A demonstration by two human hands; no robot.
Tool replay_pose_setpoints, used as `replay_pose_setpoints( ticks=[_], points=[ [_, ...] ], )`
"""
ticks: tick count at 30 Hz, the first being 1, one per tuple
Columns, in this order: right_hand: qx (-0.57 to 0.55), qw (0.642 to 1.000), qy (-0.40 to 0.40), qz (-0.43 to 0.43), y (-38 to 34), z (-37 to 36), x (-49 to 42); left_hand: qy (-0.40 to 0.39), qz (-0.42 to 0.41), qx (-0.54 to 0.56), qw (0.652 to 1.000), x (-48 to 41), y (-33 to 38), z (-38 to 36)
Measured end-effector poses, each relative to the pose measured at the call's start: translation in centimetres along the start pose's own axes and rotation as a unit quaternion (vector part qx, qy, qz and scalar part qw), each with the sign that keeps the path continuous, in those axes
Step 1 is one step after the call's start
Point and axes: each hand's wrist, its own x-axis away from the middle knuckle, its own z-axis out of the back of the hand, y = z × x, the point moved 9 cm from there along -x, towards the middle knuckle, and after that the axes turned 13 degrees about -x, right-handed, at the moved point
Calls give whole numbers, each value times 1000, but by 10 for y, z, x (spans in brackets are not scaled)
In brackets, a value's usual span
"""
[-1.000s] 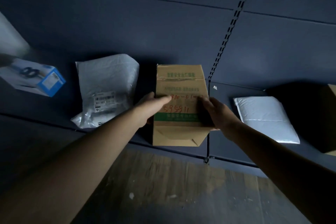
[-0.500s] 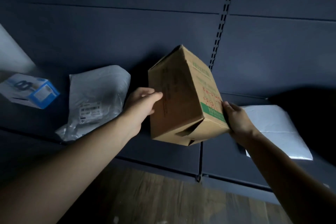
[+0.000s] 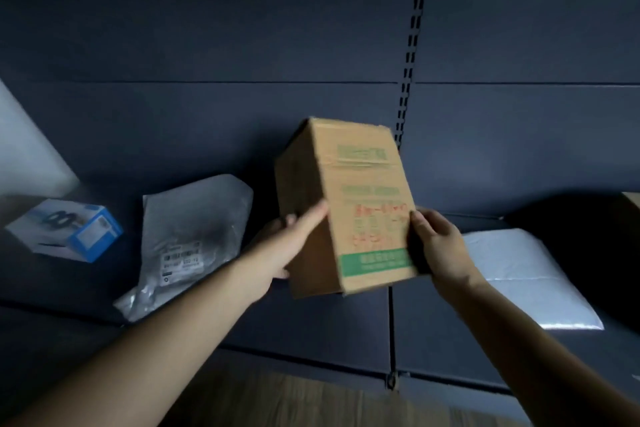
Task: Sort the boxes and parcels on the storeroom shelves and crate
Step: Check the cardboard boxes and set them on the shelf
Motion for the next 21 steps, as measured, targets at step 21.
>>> replay_pose_setpoints(
  ticks=[21],
  points=[
    [103,986,-91,-94,-10,-42,66,3,-12,256,967,-21,-69,25]
  ],
)
